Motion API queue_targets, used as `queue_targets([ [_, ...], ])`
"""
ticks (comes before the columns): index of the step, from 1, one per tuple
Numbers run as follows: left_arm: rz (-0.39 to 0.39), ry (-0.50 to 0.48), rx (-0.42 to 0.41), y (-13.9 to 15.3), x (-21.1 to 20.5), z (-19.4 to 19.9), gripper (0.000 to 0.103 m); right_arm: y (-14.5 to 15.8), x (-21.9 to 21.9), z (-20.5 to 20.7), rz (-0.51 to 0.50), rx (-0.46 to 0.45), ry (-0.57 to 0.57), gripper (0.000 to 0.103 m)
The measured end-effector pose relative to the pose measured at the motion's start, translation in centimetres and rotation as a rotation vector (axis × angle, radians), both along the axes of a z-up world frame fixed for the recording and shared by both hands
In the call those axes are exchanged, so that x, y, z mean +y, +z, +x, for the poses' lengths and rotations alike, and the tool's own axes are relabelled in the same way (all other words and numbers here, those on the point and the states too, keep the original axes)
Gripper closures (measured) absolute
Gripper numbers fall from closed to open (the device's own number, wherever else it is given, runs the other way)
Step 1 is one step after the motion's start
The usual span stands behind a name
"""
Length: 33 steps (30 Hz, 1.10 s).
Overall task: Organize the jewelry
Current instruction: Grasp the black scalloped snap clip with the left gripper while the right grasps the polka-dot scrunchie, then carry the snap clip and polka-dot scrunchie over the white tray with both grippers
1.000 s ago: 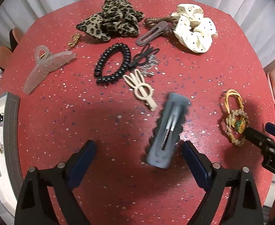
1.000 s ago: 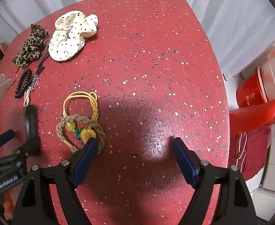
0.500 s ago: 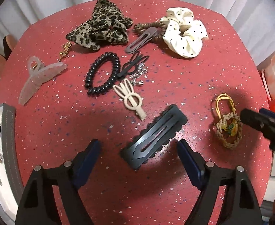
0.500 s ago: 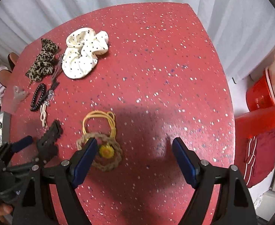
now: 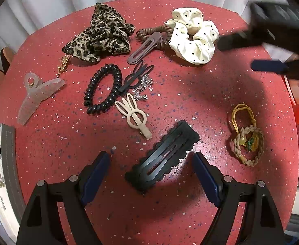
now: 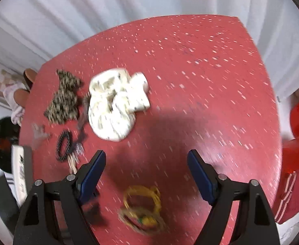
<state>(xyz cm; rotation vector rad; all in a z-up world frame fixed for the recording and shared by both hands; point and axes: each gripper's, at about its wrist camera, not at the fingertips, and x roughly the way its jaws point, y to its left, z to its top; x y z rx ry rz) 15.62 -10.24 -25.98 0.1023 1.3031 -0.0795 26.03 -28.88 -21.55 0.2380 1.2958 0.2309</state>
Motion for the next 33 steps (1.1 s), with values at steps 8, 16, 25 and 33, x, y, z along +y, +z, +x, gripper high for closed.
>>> queue_targets([
  [8, -0.004, -0.004, -0.014, 0.3, -0.3, 0.3, 0.028, -1.4, 3.4, 3.9, -0.039, 0.009, 0.019, 0.019],
  [16, -0.01, -0.002, -0.021, 0.6, -0.3, 0.3, 0.056, -0.9, 6.2, 4.2, -0.16, -0.059, 0.115, 0.084],
  [25, -0.117, 0.026, 0.001, 1.9, 1.6, 0.1, 0.07, 1.9, 4.8, 0.3, -0.115, -0.103, 0.129, 0.093],
  [33, -0.13, 0.021, -0.011, 3.7, 3.1, -1.5, 0.07, 3.7, 3.6, -4.6, -0.055, -0.083, 0.102, 0.093],
])
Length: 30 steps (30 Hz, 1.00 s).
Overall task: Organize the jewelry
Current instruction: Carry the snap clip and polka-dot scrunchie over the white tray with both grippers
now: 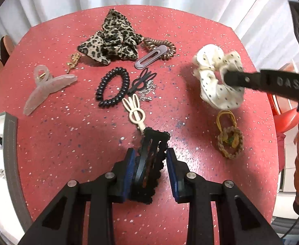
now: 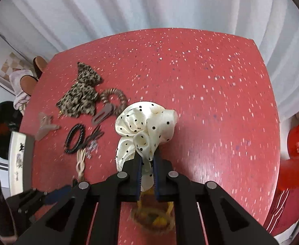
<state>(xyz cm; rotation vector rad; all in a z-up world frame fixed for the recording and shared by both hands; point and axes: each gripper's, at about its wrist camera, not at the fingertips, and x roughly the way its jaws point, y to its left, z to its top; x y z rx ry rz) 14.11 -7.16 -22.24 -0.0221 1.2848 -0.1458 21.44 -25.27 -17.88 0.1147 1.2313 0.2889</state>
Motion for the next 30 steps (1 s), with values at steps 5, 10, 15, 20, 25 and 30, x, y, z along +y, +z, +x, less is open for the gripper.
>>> queue_targets([
  [5, -0.004, 0.001, -0.015, 1.5, 1.6, -1.2, 0.07, 1.2, -0.1, -1.7, 0.04, 0.0, -0.026, 0.093],
  [10, -0.001, 0.009, -0.029, 3.4, 3.6, -2.6, 0.07, 2.7, 0.4, -3.7, 0.06, 0.0, -0.026, 0.093],
  [15, 0.004, 0.03, -0.032, 4.8, 4.7, -3.8, 0.07, 3.5, 2.0, -5.5, 0.055, 0.019, -0.018, 0.093],
  [20, 0.006, 0.045, -0.034, 6.1, 6.3, -5.1, 0.07, 4.4, 3.2, -7.3, 0.054, 0.039, -0.017, 0.093],
  [25, 0.0, 0.063, -0.044, 7.6, 8.1, -6.5, 0.07, 5.5, 4.9, -9.1, 0.053, 0.056, -0.01, 0.093],
  [30, -0.005, 0.083, -0.058, 9.1, 10.1, -7.8, 0.07, 6.7, 6.9, -10.6, 0.051, 0.064, 0.008, 0.093],
])
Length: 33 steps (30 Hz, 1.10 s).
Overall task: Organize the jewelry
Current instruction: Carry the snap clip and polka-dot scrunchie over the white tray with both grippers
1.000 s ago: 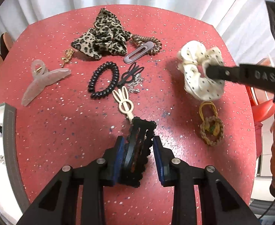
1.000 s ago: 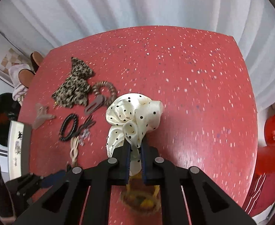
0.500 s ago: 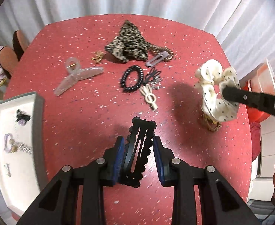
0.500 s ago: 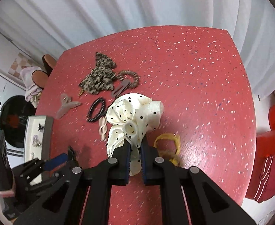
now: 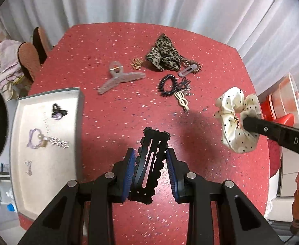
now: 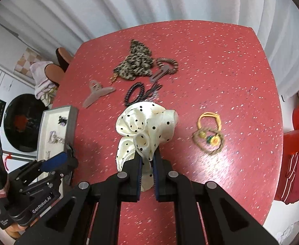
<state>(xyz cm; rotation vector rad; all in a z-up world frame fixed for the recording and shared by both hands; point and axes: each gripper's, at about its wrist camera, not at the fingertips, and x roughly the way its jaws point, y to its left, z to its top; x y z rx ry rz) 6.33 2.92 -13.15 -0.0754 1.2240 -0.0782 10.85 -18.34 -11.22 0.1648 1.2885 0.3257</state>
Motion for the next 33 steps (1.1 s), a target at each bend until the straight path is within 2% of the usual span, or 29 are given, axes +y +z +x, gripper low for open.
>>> queue_targets([
  [15, 0.001, 0.105, -0.034, 3.1, 6.9, -4.2, 0.07, 3.3, 7.1, -2.8, 0.004, -0.015, 0.099, 0.093],
  [33, 0.017, 0.318, -0.032, 3.1, 18.3, -9.3, 0.07, 3.9, 20.0, -4.2, 0.02, -0.013, 0.317, 0.093],
])
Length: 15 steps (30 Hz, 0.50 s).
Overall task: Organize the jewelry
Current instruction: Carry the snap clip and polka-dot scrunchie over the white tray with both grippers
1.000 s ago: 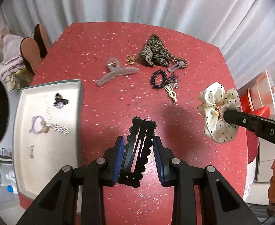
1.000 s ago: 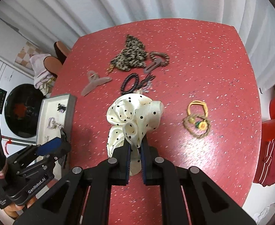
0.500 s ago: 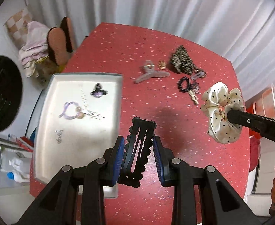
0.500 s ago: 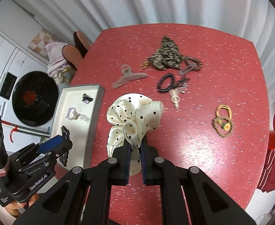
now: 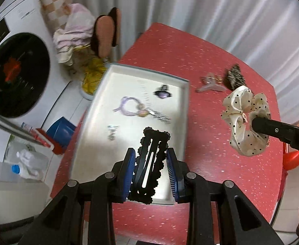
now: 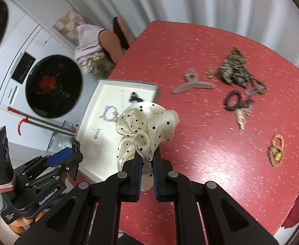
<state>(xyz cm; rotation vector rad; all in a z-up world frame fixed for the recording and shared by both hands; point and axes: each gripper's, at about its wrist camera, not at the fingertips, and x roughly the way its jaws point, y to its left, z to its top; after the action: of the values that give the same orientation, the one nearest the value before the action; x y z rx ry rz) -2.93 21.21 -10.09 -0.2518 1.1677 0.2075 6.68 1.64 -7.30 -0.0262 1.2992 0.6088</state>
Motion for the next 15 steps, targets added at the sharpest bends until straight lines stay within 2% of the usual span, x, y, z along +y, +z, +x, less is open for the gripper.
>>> queue_targets([
  [10, -0.004, 0.09, 0.026, -1.6, 4.9, -1.4, 0.07, -1.7, 6.8, -0.7, 0.008, 0.035, 0.106, 0.093],
  [15, -0.006, 0.108, 0.049, -3.6, 6.3, -1.1, 0.07, -3.7, 9.5, -0.7, -0.005, 0.063, 0.159, 0.093],
])
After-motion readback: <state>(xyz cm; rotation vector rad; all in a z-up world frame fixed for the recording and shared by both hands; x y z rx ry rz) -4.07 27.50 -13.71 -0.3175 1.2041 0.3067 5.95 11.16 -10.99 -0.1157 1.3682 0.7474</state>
